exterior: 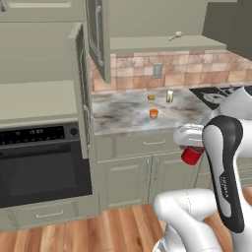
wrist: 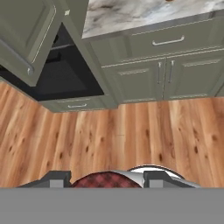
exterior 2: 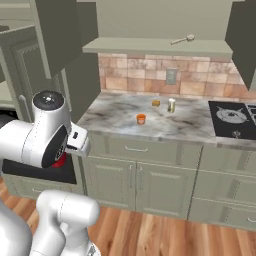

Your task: Pick the jam and jam from the counter and place them in the cabinets closest to them.

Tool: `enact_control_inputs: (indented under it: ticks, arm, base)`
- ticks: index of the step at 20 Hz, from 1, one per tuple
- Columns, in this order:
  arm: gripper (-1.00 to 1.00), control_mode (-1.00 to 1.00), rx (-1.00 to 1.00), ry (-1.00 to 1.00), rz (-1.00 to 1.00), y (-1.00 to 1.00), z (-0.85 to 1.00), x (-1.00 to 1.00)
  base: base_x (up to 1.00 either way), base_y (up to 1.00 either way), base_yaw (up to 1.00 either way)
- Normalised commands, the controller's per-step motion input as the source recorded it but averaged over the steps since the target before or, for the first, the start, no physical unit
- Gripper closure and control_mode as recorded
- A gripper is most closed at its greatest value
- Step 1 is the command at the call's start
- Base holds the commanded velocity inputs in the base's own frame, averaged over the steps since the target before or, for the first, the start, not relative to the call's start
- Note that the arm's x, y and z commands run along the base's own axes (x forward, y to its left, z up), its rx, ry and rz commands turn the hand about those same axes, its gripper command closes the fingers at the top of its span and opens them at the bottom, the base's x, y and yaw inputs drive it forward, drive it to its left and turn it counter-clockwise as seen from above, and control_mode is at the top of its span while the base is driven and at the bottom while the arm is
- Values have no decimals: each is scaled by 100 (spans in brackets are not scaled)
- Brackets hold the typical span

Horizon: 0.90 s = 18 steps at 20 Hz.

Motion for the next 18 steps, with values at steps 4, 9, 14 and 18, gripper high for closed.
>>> enact_control_inputs:
  ticks: [4,9,14,18]
  arm:
    - [100,100,0,0,0,0,0,0]
    - [100,100,0,0,0,0,0,0]
    - [100,100,0,0,0,0,0,0]
    - [100,100,0,0,0,0,0,0]
  base:
    - [0,20,0]
    - [0,35,0]
    - [0,43,0]
    - [0,51,0]
